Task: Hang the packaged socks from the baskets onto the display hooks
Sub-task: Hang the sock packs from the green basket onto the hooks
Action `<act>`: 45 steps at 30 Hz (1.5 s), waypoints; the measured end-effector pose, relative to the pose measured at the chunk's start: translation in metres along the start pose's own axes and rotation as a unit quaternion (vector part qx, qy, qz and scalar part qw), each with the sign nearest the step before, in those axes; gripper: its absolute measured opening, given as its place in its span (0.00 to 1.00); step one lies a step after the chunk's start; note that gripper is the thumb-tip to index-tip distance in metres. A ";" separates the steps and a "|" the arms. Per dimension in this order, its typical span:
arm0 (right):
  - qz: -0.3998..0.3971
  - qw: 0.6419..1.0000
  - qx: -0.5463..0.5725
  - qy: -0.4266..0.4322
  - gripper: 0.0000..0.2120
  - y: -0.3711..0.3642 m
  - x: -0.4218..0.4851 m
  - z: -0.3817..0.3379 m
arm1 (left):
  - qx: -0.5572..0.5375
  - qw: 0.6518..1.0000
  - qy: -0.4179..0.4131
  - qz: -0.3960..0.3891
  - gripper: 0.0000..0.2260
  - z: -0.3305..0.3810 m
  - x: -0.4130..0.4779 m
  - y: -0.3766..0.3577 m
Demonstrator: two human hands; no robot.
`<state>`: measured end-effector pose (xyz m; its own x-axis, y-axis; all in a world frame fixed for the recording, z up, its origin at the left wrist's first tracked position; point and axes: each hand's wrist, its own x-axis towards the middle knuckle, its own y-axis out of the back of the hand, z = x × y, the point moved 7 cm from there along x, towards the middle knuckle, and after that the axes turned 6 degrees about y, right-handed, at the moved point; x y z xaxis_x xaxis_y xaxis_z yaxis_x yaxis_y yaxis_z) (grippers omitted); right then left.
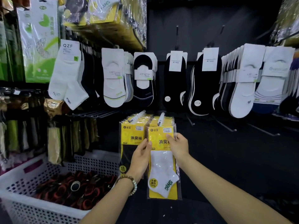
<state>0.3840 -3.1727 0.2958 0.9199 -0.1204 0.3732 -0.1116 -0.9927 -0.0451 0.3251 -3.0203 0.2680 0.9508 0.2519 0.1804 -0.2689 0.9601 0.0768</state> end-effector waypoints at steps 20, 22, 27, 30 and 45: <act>0.022 0.997 -0.058 -0.043 0.19 0.020 0.012 0.059 | 0.060 0.998 -0.032 0.007 0.27 -0.033 0.038 -0.016; -0.015 0.995 -0.092 -0.037 0.21 0.033 -0.007 0.059 | 0.089 0.996 -0.027 0.000 0.28 -0.042 0.019 -0.009; -0.100 0.983 -0.152 -0.041 0.19 0.074 -0.080 0.084 | 0.182 0.982 -0.002 -0.048 0.28 -0.091 -0.051 0.005; -0.147 0.966 -0.184 -0.105 0.18 0.099 -0.142 0.134 | 0.204 0.975 0.056 -0.071 0.27 -0.145 -0.105 0.003; -0.142 0.820 -0.261 -0.489 0.25 0.220 -0.389 0.384 | 0.230 0.892 0.373 -0.114 0.18 -0.426 -0.283 0.007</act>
<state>0.1456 -3.3441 -0.2149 0.7700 -0.0803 -0.6330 0.2484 -0.8760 0.4134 0.1195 -3.0336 -0.2007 0.7803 0.2318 -0.5808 0.0733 0.8885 0.4531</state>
